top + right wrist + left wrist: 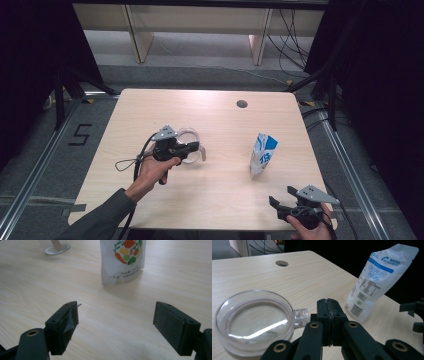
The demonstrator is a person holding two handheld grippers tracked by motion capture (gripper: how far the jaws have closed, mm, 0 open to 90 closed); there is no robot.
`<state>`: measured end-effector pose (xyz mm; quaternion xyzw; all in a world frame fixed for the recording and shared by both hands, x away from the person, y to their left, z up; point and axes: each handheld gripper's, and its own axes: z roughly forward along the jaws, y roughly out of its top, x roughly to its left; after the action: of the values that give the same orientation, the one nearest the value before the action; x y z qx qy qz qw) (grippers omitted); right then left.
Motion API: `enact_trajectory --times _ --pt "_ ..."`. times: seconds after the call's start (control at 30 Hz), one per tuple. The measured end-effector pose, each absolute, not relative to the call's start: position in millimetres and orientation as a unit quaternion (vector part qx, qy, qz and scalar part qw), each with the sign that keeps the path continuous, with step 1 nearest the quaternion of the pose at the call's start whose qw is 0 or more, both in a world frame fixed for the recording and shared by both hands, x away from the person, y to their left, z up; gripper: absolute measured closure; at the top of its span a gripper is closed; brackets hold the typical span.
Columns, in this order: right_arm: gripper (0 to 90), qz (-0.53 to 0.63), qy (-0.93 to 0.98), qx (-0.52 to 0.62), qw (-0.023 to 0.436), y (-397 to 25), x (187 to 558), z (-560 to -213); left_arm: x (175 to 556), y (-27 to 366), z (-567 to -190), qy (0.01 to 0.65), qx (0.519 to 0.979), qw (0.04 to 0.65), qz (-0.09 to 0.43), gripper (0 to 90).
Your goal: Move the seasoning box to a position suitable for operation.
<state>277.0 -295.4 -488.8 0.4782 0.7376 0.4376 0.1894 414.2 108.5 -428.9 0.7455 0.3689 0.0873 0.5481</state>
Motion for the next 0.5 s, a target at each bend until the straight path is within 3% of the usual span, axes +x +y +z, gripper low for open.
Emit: enact_trajectory --times 0.5 --pt "21.3 0.431 0.733 0.496 0.175 -293.1 275.0 -488.1 443.9 88.1 -436.9 0.364 0.765 0.52 0.107 88.7"
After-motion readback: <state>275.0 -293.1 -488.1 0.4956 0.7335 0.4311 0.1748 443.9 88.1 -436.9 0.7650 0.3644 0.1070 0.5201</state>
